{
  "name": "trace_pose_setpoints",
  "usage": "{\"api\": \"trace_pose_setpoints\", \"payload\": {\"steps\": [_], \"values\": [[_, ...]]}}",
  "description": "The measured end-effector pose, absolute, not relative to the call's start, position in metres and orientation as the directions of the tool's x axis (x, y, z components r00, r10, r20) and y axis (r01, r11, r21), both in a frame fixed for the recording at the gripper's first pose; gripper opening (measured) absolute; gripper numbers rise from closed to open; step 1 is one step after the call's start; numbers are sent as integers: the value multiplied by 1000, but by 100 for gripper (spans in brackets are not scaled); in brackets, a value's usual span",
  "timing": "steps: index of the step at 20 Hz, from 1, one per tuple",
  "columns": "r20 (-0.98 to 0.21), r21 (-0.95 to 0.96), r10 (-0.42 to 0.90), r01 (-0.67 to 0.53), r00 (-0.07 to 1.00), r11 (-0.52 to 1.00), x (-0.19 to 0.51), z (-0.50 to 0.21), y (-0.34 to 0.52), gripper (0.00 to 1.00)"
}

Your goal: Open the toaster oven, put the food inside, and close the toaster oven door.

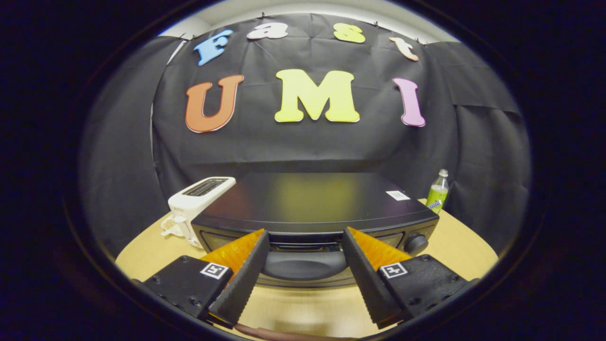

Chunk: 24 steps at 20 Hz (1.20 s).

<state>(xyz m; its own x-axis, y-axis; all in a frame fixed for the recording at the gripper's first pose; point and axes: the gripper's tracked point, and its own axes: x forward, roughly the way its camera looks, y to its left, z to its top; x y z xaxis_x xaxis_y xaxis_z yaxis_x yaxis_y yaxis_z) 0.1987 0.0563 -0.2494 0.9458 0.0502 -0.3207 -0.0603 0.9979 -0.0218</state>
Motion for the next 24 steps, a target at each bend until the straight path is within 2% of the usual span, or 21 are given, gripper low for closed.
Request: {"api": "trace_pose_setpoints", "payload": {"steps": [12,16,24], "values": [[-321,46,62,-50,945,998,114,-286,46,100],[-280,-72,28,-50,960,996,99,-299,43,98],[-330,-58,35,-57,943,997,85,-326,30,100]]}}
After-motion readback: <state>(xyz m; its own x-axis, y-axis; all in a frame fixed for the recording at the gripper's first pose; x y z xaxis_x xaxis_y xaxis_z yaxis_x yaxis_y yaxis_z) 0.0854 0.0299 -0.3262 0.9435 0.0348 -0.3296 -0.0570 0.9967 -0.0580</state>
